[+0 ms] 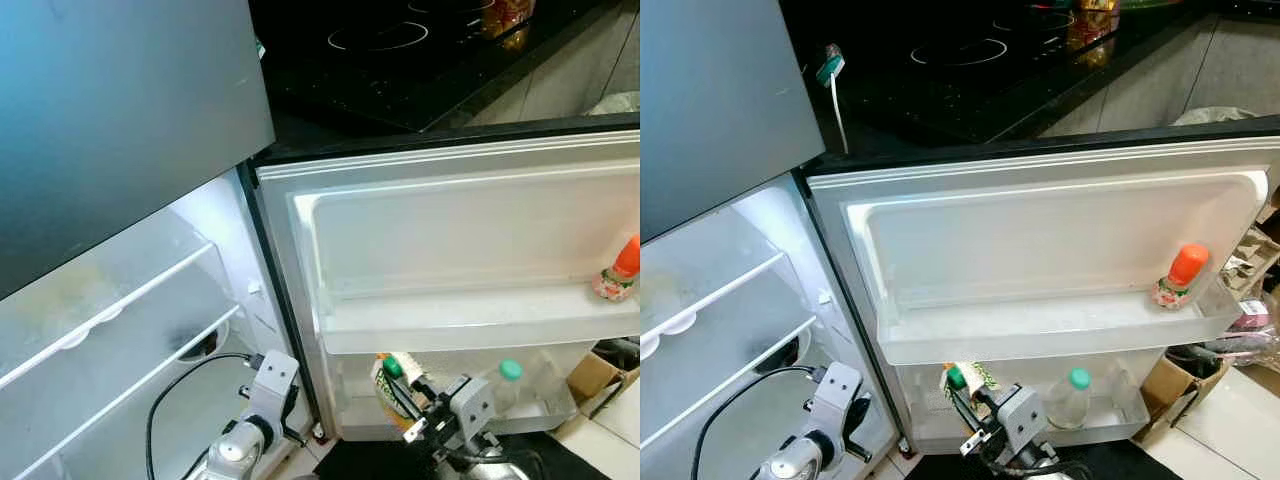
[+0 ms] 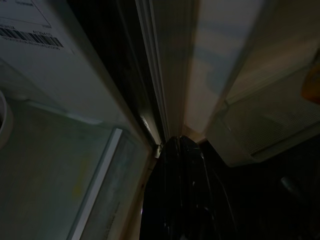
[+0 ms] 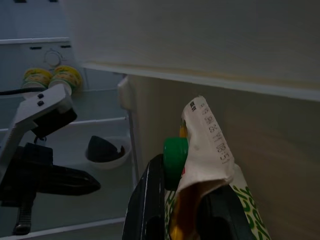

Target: Restocking fridge

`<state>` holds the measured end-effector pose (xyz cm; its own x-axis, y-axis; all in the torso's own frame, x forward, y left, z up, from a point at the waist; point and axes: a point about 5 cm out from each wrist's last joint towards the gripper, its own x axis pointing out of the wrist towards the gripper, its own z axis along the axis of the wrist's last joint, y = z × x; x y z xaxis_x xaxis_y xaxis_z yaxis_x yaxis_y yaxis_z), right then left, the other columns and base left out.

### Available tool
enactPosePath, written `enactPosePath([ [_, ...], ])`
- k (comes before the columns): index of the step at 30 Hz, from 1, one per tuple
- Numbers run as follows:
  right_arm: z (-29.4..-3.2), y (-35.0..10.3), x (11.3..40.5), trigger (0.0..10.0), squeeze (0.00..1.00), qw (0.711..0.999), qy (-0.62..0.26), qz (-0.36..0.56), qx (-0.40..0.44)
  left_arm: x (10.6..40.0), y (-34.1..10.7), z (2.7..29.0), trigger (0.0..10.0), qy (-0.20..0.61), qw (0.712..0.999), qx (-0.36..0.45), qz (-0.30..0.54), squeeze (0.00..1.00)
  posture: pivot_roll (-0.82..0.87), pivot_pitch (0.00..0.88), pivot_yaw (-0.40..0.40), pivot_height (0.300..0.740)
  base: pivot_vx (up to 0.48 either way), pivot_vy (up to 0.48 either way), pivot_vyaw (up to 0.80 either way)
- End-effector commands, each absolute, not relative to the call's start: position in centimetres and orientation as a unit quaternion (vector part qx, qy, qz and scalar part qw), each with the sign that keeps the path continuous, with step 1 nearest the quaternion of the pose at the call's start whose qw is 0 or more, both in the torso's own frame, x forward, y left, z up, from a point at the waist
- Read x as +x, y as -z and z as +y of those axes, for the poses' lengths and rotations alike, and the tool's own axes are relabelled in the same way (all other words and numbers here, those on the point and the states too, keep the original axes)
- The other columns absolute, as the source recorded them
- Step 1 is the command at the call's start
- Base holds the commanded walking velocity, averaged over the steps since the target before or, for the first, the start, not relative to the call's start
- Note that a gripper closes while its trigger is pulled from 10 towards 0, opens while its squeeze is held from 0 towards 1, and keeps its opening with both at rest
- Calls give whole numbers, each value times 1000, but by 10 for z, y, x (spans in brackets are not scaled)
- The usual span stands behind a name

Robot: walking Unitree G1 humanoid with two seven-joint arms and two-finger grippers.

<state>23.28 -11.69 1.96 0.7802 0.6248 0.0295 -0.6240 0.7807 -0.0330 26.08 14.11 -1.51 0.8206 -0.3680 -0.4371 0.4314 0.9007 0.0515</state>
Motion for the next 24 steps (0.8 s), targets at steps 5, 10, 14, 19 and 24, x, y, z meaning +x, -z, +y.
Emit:
enactPosePath([
  [5,-103,-15,230,10000,0,932,-361,-20,-6,255,19,152,10000,212,947,92,224,0,-11,122,86,626,0,0,0],
  [10,-90,-20,231,10000,153,911,-406,-36,59,253,19,154,10000,214,946,96,223,0,2,125,85,626,0,0,0],
  [14,-79,-22,234,10000,153,896,-435,-40,79,252,19,155,10000,215,945,98,224,0,8,125,86,626,0,0,0],
  [19,-70,-22,232,10000,145,874,-475,-35,95,251,19,155,10000,217,945,99,224,0,11,124,87,626,0,0,0],
  [24,-66,-23,230,10000,145,864,-494,-43,87,252,19,156,10000,217,945,101,223,0,11,127,85,626,0,0,0],
])
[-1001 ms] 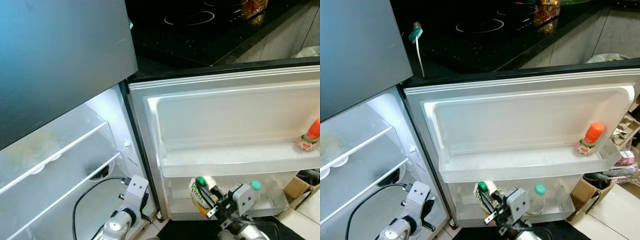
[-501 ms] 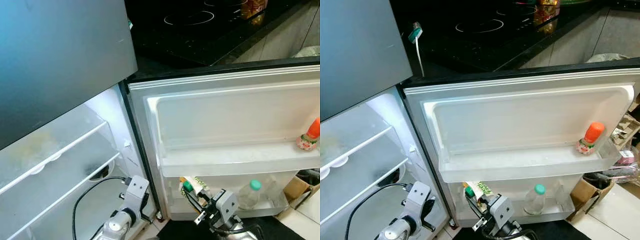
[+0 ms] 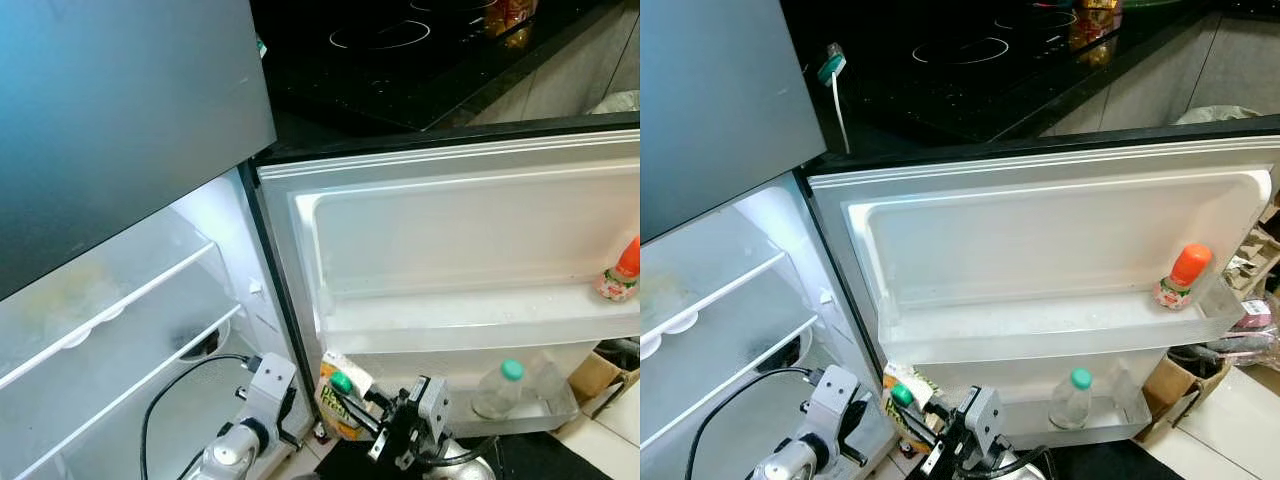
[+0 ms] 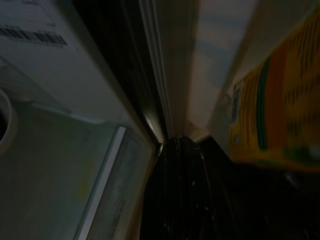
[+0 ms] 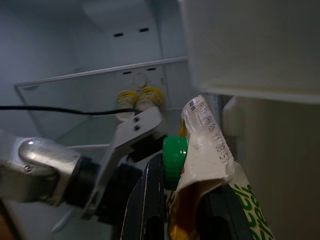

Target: Restocking fridge

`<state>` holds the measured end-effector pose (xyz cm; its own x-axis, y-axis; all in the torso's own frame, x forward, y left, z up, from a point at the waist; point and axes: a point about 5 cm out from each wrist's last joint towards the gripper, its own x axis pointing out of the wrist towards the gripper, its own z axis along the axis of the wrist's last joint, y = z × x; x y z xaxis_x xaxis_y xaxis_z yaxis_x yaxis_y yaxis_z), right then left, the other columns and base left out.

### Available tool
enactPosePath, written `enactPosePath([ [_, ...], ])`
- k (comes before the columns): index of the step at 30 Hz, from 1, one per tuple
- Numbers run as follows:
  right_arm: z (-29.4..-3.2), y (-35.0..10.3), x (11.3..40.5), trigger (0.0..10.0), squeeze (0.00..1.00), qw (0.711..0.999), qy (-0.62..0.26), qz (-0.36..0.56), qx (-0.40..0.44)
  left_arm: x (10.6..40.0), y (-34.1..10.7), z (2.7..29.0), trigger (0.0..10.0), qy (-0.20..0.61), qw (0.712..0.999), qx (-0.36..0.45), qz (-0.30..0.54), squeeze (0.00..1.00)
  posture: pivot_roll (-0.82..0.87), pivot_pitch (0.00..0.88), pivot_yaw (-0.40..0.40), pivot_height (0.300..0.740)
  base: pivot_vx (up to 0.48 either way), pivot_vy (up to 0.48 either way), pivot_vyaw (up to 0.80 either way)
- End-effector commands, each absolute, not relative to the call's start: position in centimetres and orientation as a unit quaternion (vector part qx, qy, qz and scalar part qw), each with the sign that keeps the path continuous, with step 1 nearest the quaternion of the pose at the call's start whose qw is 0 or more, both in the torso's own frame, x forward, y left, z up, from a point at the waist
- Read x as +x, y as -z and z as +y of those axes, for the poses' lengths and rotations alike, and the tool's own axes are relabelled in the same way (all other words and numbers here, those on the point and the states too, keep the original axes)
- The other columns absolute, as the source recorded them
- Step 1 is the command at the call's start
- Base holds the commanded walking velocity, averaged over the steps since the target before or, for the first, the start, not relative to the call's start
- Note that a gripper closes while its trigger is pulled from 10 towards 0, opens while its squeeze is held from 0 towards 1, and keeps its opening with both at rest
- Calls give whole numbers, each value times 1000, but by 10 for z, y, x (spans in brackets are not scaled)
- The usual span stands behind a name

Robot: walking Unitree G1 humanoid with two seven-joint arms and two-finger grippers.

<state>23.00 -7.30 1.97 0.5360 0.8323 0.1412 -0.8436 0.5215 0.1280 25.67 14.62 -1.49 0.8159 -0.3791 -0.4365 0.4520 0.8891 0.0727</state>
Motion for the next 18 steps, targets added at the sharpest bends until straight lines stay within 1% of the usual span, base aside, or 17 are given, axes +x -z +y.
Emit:
enactPosePath([
  [1,-66,-23,230,10000,145,864,-495,-45,84,252,19,156,10000,217,945,101,223,0,11,127,85,626,0,0,0],
  [3,-67,-24,231,10000,141,866,-494,-52,61,252,18,156,10000,217,945,101,222,0,13,131,84,626,0,0,0],
  [5,-74,-25,235,10000,153,875,-478,-64,24,252,17,156,10000,218,945,102,220,0,16,135,85,626,0,0,0],
  [8,-78,-27,237,10000,141,881,-467,-75,1,252,17,157,10000,219,945,103,219,0,18,139,88,626,0,0,0],
  [18,-80,-34,240,10000,149,872,-477,-101,-41,256,11,157,10000,223,948,101,205,0,34,170,92,626,0,0,0],
])
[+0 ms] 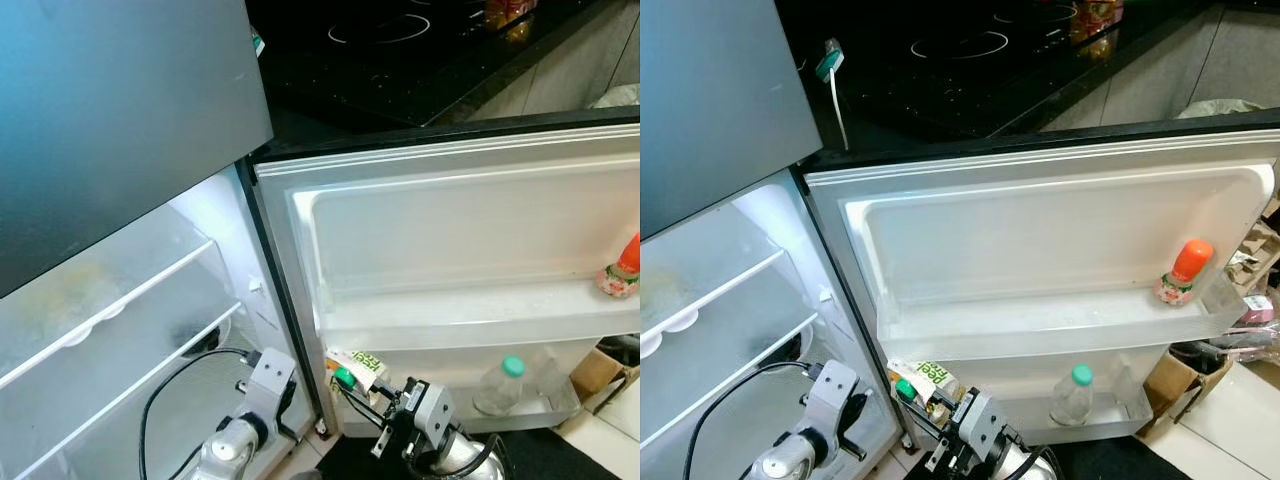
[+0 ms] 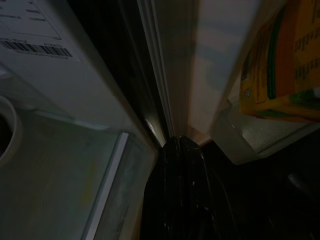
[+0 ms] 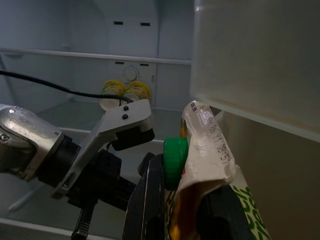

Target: Restocking fridge

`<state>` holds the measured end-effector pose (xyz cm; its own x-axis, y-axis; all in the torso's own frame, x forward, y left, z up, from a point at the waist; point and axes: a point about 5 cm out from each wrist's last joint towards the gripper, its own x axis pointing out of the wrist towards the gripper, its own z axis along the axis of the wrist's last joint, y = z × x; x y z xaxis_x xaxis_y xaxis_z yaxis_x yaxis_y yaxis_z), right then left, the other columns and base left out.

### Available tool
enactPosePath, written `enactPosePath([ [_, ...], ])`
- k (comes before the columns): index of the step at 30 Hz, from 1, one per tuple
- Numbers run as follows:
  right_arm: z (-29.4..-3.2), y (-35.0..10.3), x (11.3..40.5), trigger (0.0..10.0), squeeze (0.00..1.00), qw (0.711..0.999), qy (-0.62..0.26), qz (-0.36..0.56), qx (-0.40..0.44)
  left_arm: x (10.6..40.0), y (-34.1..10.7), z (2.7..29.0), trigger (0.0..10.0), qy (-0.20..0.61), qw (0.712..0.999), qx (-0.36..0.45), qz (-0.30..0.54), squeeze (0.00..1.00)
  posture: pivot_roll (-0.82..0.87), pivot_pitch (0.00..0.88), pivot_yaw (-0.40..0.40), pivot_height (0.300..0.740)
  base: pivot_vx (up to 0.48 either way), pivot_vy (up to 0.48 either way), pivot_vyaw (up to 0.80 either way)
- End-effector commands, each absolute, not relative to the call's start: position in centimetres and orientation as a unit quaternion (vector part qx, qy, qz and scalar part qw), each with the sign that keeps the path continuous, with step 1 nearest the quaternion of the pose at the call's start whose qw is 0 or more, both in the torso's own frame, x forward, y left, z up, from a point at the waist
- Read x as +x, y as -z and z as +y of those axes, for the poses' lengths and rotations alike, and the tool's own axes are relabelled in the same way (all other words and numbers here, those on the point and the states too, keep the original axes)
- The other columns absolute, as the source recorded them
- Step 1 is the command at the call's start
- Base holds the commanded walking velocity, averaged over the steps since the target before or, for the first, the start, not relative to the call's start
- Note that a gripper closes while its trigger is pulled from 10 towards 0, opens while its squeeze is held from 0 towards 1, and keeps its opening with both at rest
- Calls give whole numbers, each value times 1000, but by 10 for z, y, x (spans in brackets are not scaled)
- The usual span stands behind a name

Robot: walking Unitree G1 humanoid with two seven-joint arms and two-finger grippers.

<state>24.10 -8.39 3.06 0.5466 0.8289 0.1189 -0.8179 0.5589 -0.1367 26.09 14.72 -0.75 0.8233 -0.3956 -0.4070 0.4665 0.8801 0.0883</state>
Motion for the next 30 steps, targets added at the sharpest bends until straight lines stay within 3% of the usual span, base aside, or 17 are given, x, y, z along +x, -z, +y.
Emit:
enactPosePath([
  [1,-79,-35,241,10000,149,870,-479,-105,-46,257,10,158,10000,222,949,97,202,0,34,170,92,626,0,0,0],
  [4,-79,-33,244,10000,149,874,-473,-93,-59,258,9,159,10000,221,949,97,202,0,41,180,92,626,0,0,0],
  [5,-78,-27,249,10000,278,886,-453,-58,-85,257,8,161,10000,220,949,99,203,0,46,184,89,626,0,0,0],
  [6,-78,-27,249,10000,278,886,-453,-58,-85,257,8,161,10000,220,949,99,203,0,46,184,89,626,0,0,0],
  [7,-77,-17,255,10000,416,896,-425,-3,-129,256,9,163,10000,218,949,100,204,0,45,185,89,626,0,0,0],
  [8,-77,-13,256,10000,416,897,-417,18,-148,256,9,164,10000,217,949,100,205,0,45,185,89,626,0,0,0],
  [10,-75,-17,254,10000,506,894,-426,-6,-140,254,10,165,10000,216,949,100,206,0,44,183,91,626,0,0,0],
  [19,-78,-25,254,10000,467,897,-413,-50,-149,253,11,161,10000,219,948,99,210,0,37,179,97,626,0,0,0],
  [25,-77,-27,262,10000,459,906,-367,-62,-202,255,9,160,10000,222,947,101,208,0,37,177,98,626,0,0,0],
  [30,-78,-31,264,10000,447,909,-368,-72,-179,255,9,161,10000,220,947,103,208,0,38,170,95,626,0,0,0],
])
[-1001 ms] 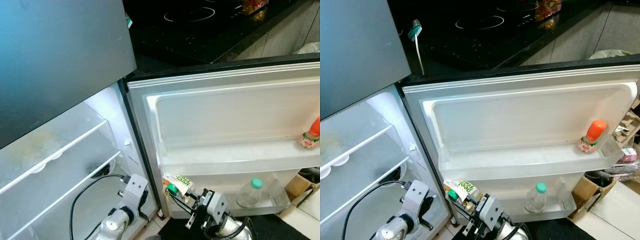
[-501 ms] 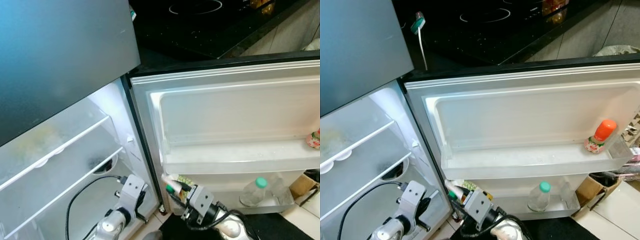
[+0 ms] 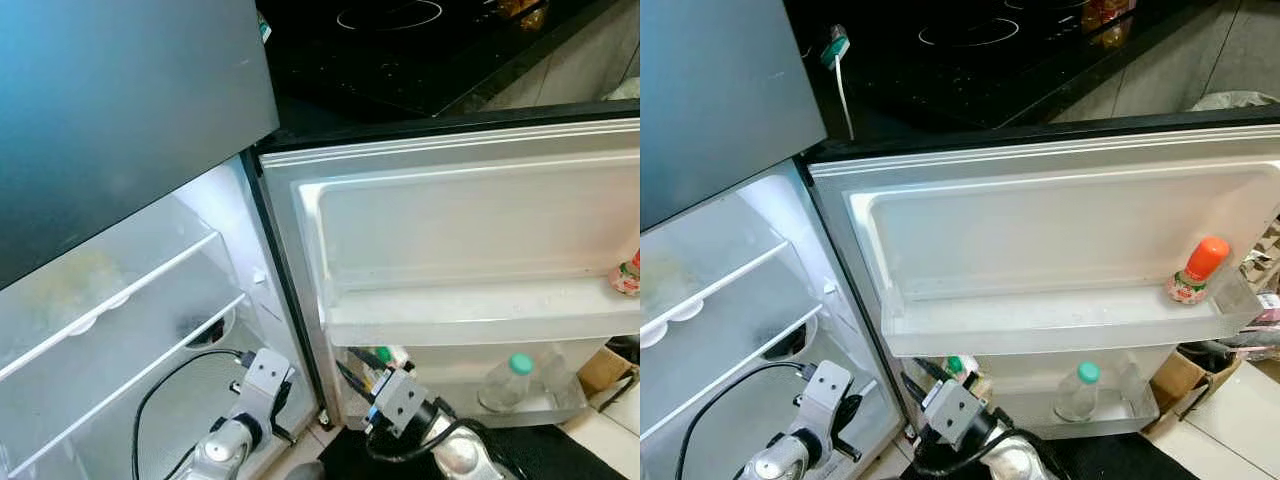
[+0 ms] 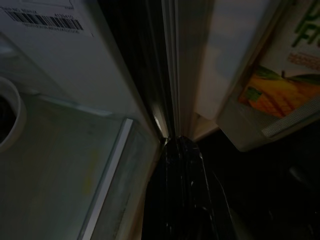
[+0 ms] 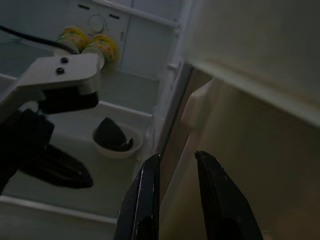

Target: Restocking fridge

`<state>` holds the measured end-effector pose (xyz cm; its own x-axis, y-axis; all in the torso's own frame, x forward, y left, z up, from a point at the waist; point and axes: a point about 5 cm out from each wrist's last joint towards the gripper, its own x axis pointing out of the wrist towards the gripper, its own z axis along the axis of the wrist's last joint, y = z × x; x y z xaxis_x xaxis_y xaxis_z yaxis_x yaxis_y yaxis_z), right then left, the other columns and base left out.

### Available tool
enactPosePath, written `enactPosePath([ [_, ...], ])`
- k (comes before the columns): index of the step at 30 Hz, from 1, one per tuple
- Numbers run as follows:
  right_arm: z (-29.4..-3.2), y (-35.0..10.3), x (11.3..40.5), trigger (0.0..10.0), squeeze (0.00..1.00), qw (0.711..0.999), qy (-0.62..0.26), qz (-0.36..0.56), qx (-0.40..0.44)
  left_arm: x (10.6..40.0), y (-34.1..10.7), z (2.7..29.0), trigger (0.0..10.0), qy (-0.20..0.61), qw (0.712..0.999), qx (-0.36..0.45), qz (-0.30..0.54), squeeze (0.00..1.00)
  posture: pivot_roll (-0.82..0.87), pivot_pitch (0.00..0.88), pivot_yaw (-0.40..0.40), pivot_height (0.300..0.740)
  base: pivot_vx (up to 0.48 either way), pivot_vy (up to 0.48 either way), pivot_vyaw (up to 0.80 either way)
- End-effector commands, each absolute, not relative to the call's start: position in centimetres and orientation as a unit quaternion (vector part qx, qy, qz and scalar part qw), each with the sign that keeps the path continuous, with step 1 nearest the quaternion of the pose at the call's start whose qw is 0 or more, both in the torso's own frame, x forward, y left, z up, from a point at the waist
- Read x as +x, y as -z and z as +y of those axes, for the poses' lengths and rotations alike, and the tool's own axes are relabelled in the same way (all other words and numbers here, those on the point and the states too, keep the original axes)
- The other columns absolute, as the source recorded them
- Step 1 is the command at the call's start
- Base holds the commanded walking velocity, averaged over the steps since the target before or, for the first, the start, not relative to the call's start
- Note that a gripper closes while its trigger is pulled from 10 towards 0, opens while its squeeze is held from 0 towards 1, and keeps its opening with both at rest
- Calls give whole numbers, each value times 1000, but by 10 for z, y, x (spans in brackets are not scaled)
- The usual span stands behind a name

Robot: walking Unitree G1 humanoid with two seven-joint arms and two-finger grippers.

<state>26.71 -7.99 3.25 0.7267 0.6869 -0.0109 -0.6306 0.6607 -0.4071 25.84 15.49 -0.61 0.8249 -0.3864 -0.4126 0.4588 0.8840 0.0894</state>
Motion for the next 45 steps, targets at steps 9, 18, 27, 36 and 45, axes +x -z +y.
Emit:
enactPosePath([
  [9,-84,-8,247,10000,75,886,-456,47,-68,256,9,163,10000,216,948,102,209,0,28,150,80,626,0,0,0],
  [18,-122,-22,250,10000,0,922,-388,5,-11,254,11,164,10000,211,951,90,205,0,-3,126,83,626,0,0,0],
  [27,-172,21,237,10000,0,954,-235,184,-30,240,32,167,10000,183,942,74,271,0,-45,73,74,626,0,0,0],
  [36,-234,67,185,10000,0,925,37,372,-72,222,55,193,10000,45,930,58,360,0,-61,21,62,626,0,0,0],
  [45,-231,70,185,10000,0,917,75,390,-35,225,55,191,10000,30,932,46,359,0,-69,1,35,626,0,0,0],
])
